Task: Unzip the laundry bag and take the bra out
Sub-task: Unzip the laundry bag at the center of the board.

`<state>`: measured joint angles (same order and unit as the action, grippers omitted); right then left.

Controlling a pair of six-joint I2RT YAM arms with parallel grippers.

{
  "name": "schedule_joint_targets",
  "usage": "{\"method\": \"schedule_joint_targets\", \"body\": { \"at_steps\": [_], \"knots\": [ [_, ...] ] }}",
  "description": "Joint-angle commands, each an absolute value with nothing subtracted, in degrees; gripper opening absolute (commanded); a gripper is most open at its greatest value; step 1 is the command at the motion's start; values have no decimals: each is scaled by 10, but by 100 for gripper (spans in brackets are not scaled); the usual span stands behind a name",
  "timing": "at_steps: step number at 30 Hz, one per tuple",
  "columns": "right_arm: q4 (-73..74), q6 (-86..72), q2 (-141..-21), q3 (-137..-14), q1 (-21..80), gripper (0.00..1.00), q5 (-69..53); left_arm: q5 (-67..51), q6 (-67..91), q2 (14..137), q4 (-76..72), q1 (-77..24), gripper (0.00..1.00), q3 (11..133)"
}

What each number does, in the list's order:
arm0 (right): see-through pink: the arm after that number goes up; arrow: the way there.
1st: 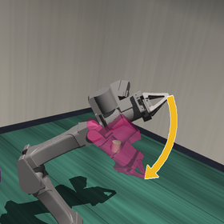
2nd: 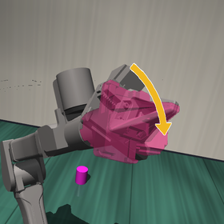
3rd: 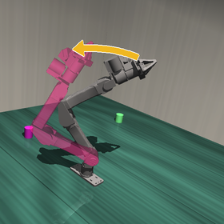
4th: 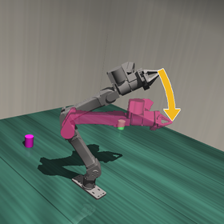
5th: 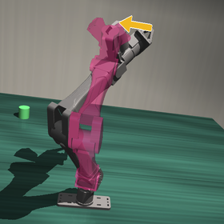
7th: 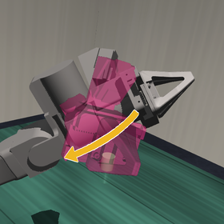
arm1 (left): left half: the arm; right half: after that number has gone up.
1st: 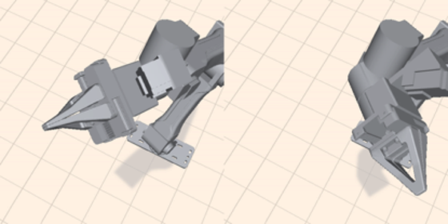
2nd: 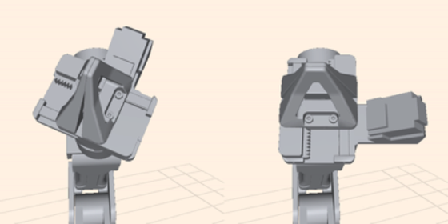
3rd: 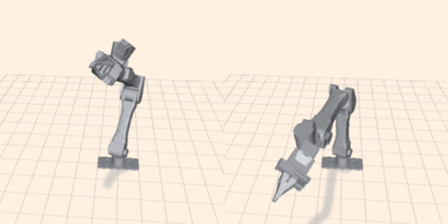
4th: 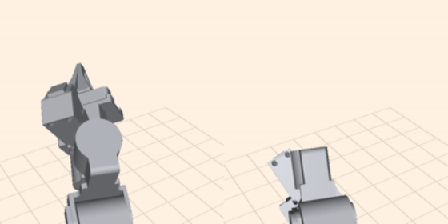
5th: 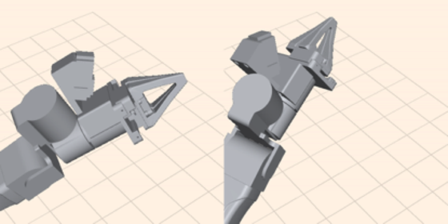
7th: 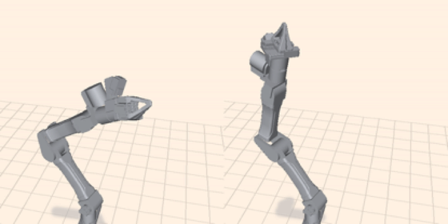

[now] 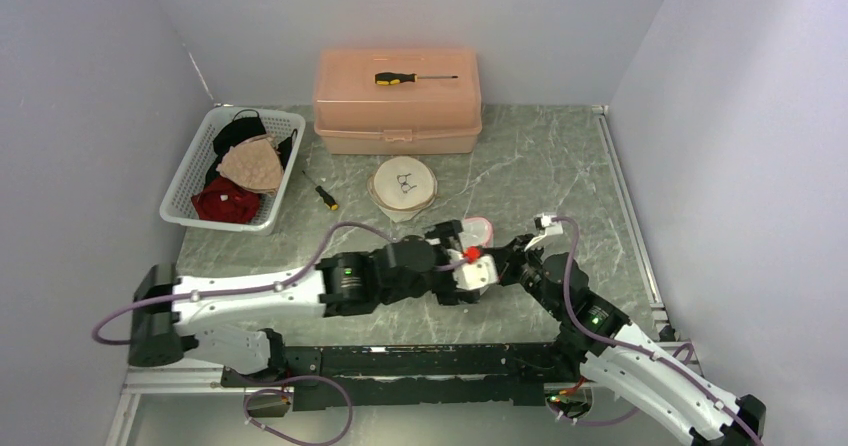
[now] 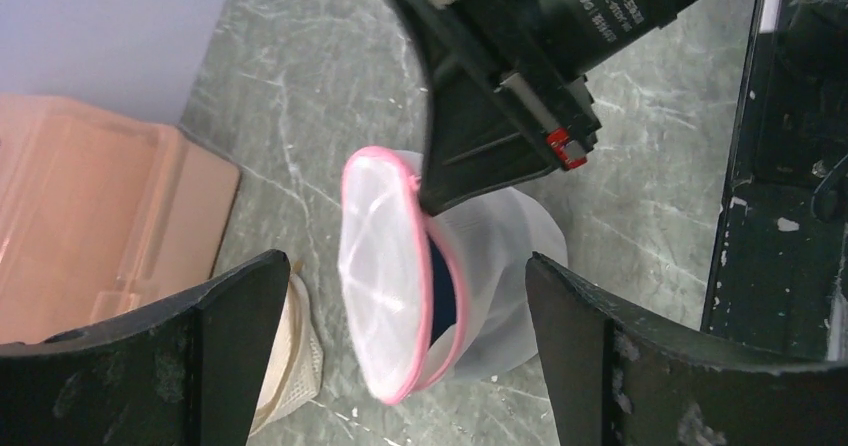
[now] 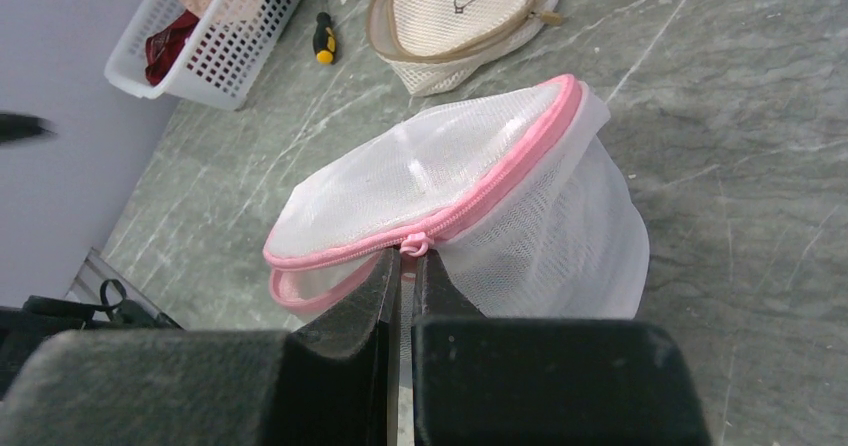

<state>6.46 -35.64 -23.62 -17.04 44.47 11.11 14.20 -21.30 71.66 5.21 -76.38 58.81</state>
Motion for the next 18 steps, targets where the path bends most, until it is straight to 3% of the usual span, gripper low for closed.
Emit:
{"method": "schedule_joint_targets", "body": {
  "at_steps": [1, 9, 18],
  "knots": [
    [58, -362, -229, -204, 447, 0, 95, 161, -230, 810, 103, -774, 94, 637],
    [69, -362, -216, -207, 447, 0, 76, 202, -278, 891, 76, -770, 91, 670],
    [58, -350, -210, -207, 447, 0, 36, 219, -290, 905, 43, -753, 67, 662]
  ]
}}
